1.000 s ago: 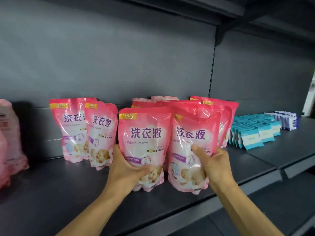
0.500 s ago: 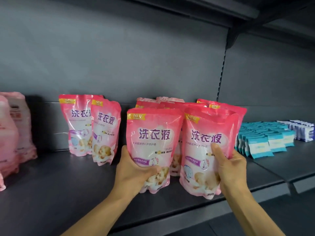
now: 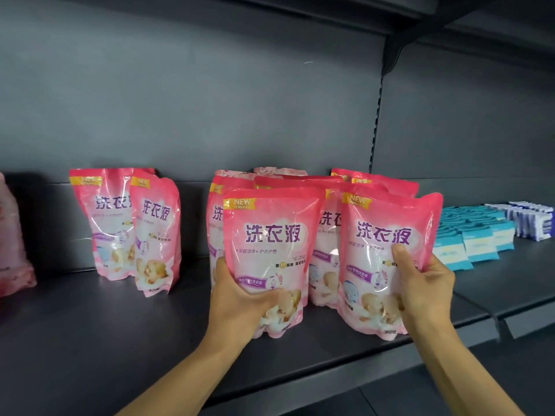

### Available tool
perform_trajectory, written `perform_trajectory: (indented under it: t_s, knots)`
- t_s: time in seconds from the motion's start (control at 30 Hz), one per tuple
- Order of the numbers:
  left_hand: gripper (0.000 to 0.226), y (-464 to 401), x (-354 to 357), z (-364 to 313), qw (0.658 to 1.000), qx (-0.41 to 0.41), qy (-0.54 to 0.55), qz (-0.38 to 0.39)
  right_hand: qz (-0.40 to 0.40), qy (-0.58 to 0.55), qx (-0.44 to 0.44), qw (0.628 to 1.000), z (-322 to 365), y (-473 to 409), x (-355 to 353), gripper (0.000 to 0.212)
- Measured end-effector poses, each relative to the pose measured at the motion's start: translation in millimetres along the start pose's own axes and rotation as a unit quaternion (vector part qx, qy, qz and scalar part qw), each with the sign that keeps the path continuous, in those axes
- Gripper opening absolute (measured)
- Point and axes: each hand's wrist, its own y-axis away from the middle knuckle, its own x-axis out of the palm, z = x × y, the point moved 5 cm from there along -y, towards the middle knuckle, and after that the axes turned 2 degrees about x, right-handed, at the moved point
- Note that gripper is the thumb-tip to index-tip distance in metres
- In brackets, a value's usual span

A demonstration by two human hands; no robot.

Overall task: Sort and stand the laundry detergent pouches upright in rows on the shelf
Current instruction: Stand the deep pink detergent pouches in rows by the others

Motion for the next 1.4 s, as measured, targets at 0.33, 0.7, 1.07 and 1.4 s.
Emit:
perform_trajectory:
  t_s: [0.33,0.7,1.07,1.4]
  knots:
    - [0.076,-7.6,47.5,21.8,1.0,0.027,-0.014,-0.002,-0.018,0.027,-0.011,0.999,-7.4,-31.1,-21.6,0.012]
    - [0.076,-28.7,88.2,30.0,0.998,0.04,-0.042,0.003,-0.031,0.057,-0.013,0.998,-16.2,-58.5,-30.3,0.011]
    - [0.072,-30.4,99.1,22.2,0.995,0.039,-0.089,-0.01,-0.027,0.123,-0.025,0.992,-20.9,-64.0,-33.1,0.015]
    - [0.087,10.1,65.8,7.1,0.986,0.045,-0.147,0.071,0.044,0.343,-0.153,0.926,22.7,16.6,-16.4,0.082]
